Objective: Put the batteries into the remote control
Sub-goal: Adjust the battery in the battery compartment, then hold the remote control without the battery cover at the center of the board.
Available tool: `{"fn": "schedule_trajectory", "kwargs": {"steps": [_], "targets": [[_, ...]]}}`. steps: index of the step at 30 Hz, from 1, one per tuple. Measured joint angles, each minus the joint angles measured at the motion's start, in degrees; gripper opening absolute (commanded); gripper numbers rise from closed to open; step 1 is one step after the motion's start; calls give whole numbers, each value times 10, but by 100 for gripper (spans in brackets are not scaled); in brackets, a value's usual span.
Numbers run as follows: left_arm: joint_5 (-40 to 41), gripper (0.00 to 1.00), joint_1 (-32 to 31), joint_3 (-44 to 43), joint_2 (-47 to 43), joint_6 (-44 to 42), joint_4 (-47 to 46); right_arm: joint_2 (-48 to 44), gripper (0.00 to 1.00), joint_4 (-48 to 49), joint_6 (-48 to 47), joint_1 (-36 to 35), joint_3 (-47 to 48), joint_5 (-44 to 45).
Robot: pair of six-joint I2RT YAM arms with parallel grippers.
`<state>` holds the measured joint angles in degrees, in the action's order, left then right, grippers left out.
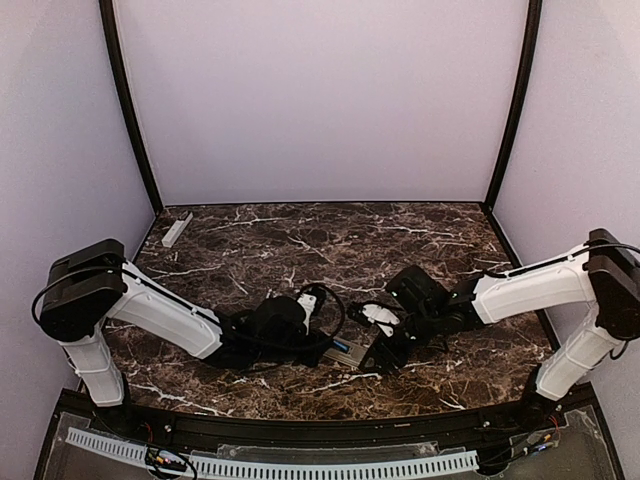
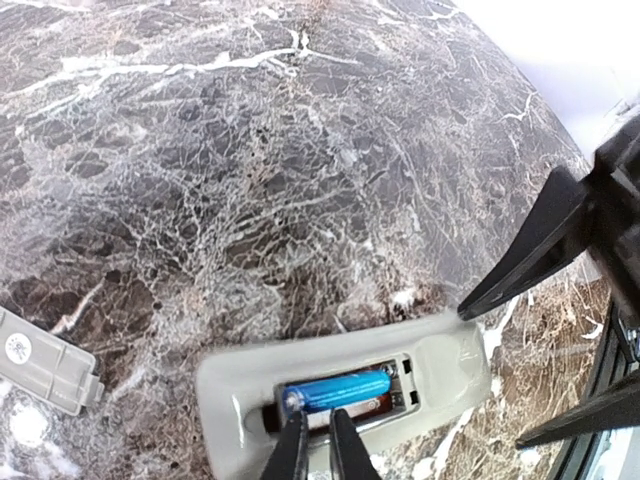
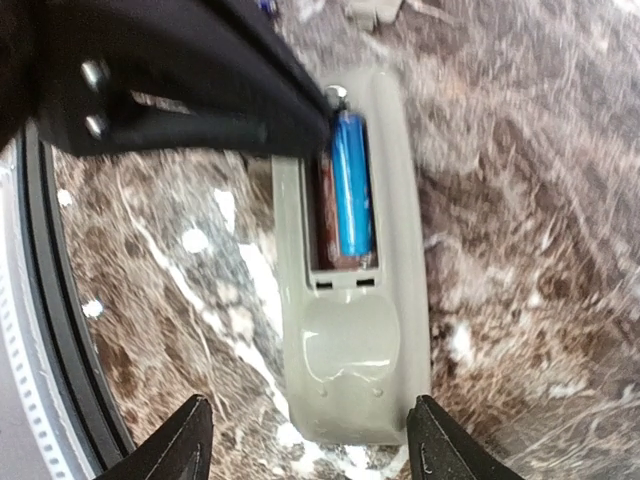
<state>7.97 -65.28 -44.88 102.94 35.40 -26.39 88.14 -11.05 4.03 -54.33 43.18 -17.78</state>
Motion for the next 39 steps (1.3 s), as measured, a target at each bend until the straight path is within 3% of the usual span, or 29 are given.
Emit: {"fn": "schedule_trajectory", "kwargs": {"steps": [14, 25, 39], "targets": [[24, 25, -1, 2, -38, -9, 21, 19, 68, 49, -3, -5, -17, 43], [17, 26, 11, 2, -38, -11, 29, 30, 67, 58, 10, -33, -17, 87], [-26, 19, 17, -12, -24, -47, 12, 36, 59, 102, 20, -57, -33, 120]]}}
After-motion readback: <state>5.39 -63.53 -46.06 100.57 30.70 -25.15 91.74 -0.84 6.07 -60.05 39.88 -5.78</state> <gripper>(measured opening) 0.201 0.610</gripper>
